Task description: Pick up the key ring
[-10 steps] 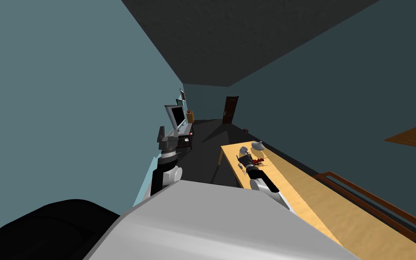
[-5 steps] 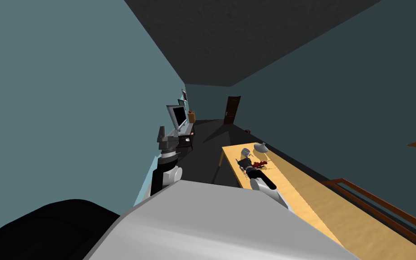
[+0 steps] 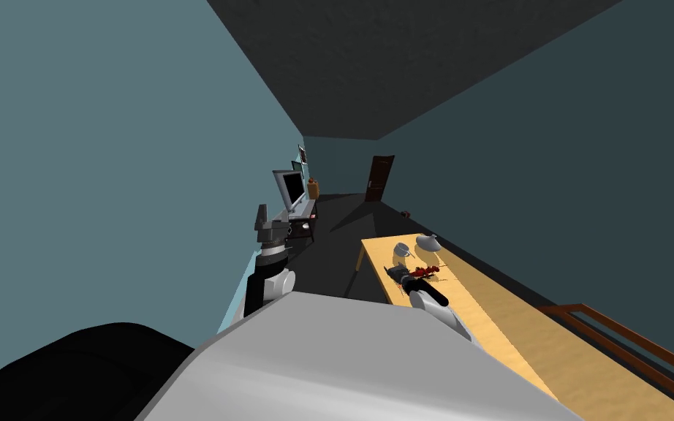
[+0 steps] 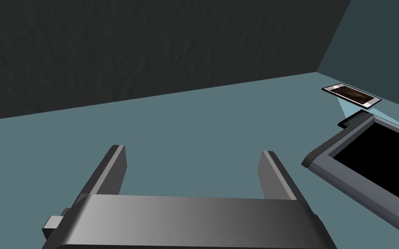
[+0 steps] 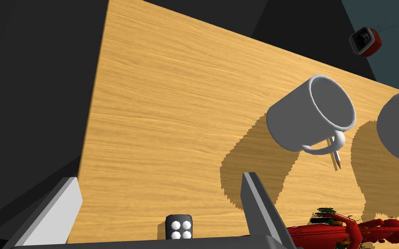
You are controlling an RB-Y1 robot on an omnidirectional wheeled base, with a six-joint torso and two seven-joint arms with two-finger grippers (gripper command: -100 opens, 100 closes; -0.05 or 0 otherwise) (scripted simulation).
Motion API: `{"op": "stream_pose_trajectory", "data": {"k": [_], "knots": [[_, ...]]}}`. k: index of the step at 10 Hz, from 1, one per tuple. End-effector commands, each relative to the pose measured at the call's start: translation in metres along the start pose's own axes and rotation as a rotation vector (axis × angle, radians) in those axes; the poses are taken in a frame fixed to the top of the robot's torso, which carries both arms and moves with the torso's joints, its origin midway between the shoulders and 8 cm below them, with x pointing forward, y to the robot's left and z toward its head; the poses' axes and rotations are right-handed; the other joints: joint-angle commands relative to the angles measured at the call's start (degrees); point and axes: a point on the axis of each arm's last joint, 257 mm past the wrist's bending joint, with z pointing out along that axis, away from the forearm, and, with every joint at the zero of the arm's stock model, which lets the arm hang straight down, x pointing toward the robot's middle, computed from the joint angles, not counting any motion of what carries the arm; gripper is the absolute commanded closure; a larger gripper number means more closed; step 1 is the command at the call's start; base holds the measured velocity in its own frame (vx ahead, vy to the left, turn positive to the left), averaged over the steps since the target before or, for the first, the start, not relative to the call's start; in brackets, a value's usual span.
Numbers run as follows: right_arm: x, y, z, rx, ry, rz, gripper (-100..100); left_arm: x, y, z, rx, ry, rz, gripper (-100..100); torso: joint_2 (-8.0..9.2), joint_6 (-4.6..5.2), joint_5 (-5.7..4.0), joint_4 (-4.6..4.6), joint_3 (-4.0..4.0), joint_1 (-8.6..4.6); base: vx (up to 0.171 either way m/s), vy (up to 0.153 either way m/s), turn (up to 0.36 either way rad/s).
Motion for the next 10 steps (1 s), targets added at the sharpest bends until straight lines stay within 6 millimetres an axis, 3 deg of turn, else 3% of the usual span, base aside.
{"op": "stream_pose_trajectory", "data": {"k": [1,4,5,7,8,10], "knots": [[-0.016,-0.008,0.001,0.027,-0.048,0.040,-100,0.000,0.000,0.000,0.000,0.000,0.000,0,0.00,0.00,0.00,0.00,0.00,0.00,0.028,-0.015,0.030],[-0.054,-0.015,0.003,0.075,-0.151,0.142,-100,0.000,0.000,0.000,0.000,0.000,0.000,0,0.07,0.02,0.01,0.02,0.04,0.05,0.024,-0.012,0.044],[-0.055,-0.016,0.002,0.080,-0.157,0.142,-100,0.000,0.000,0.000,0.000,0.000,0.000,0,0.07,0.01,0.01,0.01,0.04,0.04,0.018,-0.007,0.029],[-0.087,-0.019,0.001,0.111,-0.248,0.234,-100,0.000,0.000,0.000,0.000,0.000,0.000,0,0.06,0.00,0.01,0.02,0.04,0.05,0.029,-0.011,0.074],[-0.090,-0.022,0.000,0.120,-0.260,0.236,-100,0.000,0.000,0.000,0.000,0.000,0.000,0,0.01,0.00,0.01,0.01,0.01,0.03,0.029,-0.017,0.028],[-0.119,-0.024,-0.005,0.147,-0.353,0.322,-100,0.000,0.000,0.000,0.000,0.000,0.000,0,0.06,0.01,0.01,0.01,0.03,0.04,0.027,-0.016,0.057]]}}
